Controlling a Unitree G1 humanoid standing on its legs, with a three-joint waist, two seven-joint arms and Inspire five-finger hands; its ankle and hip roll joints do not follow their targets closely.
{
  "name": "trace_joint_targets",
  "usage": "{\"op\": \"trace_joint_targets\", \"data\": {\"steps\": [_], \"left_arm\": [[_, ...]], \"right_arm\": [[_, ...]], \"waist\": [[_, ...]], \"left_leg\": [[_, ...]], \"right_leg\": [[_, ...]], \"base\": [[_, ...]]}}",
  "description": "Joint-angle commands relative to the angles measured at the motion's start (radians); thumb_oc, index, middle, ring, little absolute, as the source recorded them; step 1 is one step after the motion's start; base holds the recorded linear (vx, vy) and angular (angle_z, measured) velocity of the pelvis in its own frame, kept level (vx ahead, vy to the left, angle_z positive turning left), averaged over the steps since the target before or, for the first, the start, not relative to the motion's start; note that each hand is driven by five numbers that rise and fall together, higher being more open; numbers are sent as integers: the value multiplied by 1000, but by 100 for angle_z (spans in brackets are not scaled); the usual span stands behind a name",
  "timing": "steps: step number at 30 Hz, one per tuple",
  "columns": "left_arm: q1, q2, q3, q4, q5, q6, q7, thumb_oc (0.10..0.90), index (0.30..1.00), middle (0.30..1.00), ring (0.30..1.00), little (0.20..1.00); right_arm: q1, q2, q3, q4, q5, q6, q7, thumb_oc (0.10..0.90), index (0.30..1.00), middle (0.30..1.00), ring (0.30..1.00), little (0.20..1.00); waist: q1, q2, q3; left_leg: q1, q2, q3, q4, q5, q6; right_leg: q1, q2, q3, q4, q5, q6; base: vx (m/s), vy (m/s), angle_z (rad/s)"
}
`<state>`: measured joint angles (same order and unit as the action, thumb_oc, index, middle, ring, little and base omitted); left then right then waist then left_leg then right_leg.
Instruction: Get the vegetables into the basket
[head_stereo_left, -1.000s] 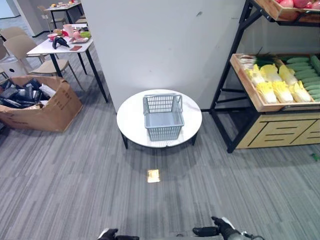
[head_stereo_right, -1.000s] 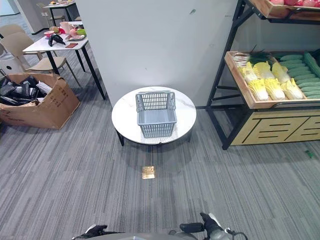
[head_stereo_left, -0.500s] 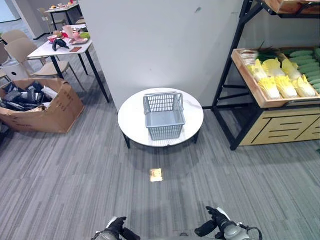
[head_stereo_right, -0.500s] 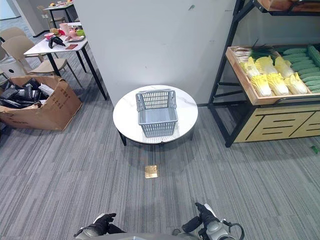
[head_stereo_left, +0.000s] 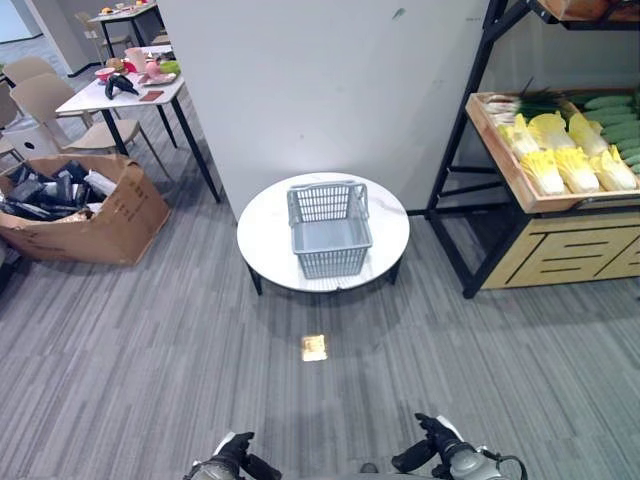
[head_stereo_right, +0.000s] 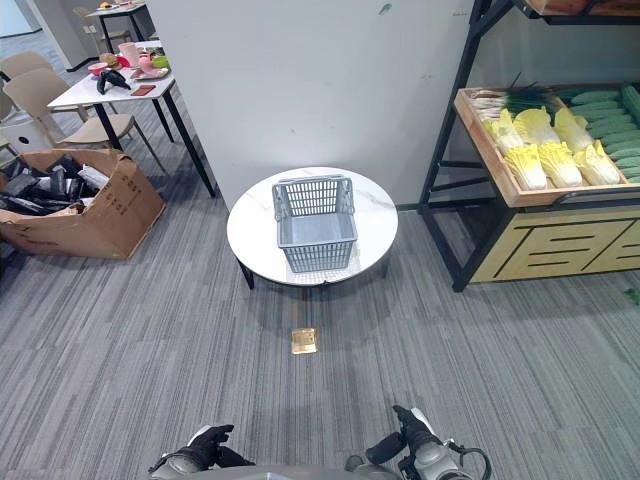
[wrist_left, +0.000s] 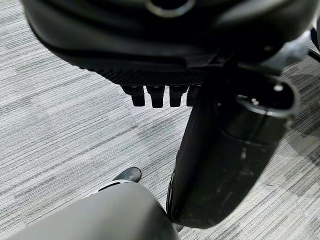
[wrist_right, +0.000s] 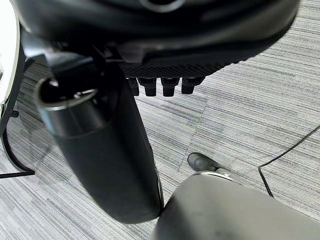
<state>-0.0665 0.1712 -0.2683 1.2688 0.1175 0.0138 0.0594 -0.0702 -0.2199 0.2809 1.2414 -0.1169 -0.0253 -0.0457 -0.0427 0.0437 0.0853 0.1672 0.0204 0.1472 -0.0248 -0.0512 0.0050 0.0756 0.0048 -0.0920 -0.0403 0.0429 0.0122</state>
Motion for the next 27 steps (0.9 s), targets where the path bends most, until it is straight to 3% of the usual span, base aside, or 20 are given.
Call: {"op": "trace_joint_targets", "data": {"steps": [1,27], "left_arm": [[-12,22,-21,60,21,0,2,900,1000,1000,1000,1000],[-29,30,-20,50,11,3,-2,900,1000,1000,1000,1000]], "right_arm": [[13,-25,56,86,-8,21,-2,900,1000,1000,1000,1000],[-4,-34,53,88,-14,31,4,900,1000,1000,1000,1000]], "waist": [[-7,-52,-4],[-5,-58,13]], "left_leg": [[-27,23,2,-62,73,-84],[-27,9,11,-62,63,-70]], "right_leg": [[49,-93,0,-47,-7,121],[41,-111,9,-47,4,130]], "base": [[0,0,0],[2,5,0]]}}
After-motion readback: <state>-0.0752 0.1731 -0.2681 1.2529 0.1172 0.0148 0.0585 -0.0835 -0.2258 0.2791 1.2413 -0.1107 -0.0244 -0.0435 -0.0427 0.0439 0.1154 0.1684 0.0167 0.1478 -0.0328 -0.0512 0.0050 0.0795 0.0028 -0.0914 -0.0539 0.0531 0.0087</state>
